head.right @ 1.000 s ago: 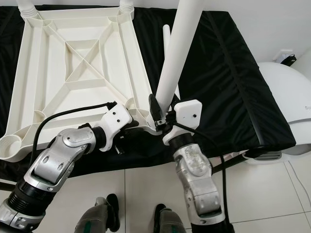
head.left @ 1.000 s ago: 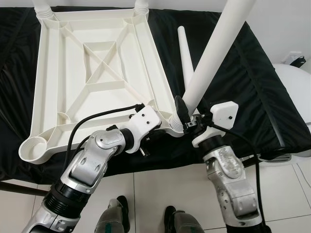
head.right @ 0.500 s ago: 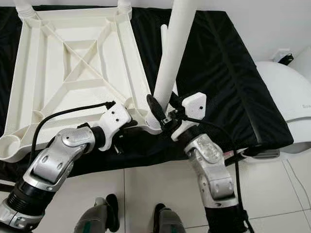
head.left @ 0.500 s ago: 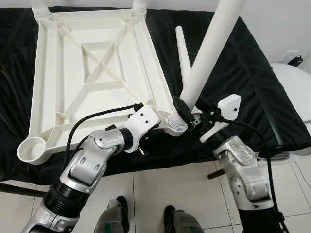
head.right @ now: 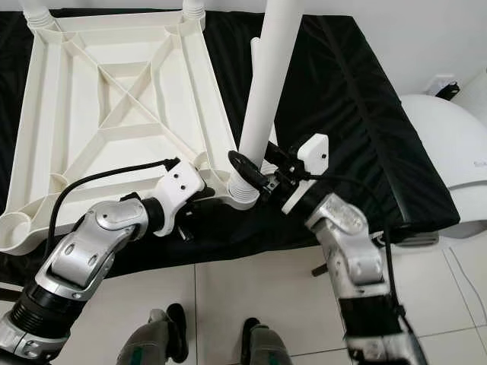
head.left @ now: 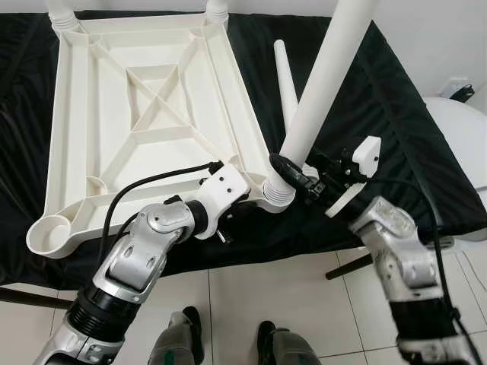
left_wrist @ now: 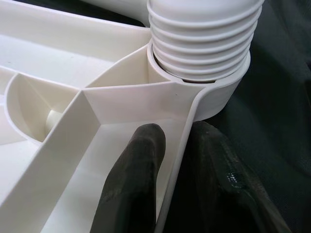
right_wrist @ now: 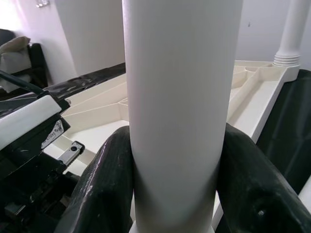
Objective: Building children table
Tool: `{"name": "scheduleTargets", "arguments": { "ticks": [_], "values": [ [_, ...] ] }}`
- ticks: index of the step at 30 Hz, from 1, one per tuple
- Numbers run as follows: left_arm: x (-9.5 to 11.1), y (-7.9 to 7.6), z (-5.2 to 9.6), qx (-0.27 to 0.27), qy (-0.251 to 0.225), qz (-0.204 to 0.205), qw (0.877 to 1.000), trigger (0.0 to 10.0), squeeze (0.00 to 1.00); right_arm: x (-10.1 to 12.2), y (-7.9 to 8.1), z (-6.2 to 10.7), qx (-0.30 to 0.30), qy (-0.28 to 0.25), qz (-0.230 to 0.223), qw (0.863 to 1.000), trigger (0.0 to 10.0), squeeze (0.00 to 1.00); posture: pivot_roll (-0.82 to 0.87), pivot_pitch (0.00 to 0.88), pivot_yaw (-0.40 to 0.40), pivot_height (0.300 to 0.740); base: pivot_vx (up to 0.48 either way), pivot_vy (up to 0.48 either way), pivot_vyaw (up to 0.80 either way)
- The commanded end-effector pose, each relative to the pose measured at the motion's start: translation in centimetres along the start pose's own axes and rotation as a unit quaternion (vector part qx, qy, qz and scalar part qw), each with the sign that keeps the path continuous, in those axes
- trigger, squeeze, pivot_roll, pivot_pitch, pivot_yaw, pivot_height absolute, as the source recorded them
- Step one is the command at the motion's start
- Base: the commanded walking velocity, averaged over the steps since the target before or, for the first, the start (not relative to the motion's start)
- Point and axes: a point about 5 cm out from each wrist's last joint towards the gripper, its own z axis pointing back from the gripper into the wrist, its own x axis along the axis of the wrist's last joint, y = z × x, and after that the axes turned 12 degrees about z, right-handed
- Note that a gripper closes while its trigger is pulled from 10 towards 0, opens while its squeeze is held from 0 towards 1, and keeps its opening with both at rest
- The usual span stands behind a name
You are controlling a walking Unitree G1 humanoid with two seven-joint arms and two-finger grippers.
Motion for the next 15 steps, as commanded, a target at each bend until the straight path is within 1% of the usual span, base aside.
{"name": "scheduleTargets", "arguments": {
  "ticks": [1, 2, 3, 6, 10, 12, 15],
  "values": [
    [1.0, -1.2, 0.0, -0.032, -0.026, -0.008, 0.999, 10.0, 0.00, -2.9, 0.6, 1.3, 0.034, 0.065, -0.042, 0.996, 10.0, 0.00, -0.04, 0.291, -0.048, 0.740, 0.000, 0.000, 0.00],
    [1.0, -1.2, 0.1, -0.032, -0.026, -0.008, 0.999, 10.0, 0.00, -3.0, 0.6, 1.3, 0.049, 0.066, -0.040, 0.996, 10.0, 0.00, -0.03, 0.292, -0.049, 0.740, 0.000, 0.000, 0.00],
    [1.0, -1.2, 0.1, -0.032, -0.026, -0.008, 0.999, 10.0, 0.00, -3.0, 0.6, 1.3, 0.049, 0.066, -0.040, 0.996, 10.0, 0.00, -0.03, 0.292, -0.049, 0.740, 0.000, 0.000, 0.00],
    [1.0, -1.3, 0.1, -0.032, -0.027, -0.007, 0.999, 10.0, 0.00, -3.2, 0.5, 1.2, 0.078, 0.069, -0.032, 0.994, 10.0, 0.00, -0.03, 0.293, -0.050, 0.740, 0.000, 0.000, 0.00],
    [1.0, -1.4, 0.1, -0.032, -0.028, -0.006, 0.999, 10.0, 0.00, -3.3, 0.4, 1.1, 0.093, 0.067, -0.032, 0.993, 10.0, 0.00, -0.03, 0.297, -0.052, 0.740, 0.000, 0.000, 0.00],
    [1.0, -1.5, 0.1, -0.032, -0.028, -0.004, 0.999, 10.0, 0.00, -3.7, 0.2, 1.0, 0.116, 0.066, -0.033, 0.991, 10.0, 0.00, -0.03, 0.299, -0.052, 0.740, 0.000, 0.000, 0.00],
    [1.0, -1.6, 0.2, -0.033, -0.027, -0.003, 0.999, 10.0, 0.00, -4.0, 0.1, 1.2, 0.128, 0.063, -0.042, 0.989, 10.0, 0.00, -0.03, 0.300, -0.051, 0.740, 0.000, 0.000, 0.00]
  ]
}}
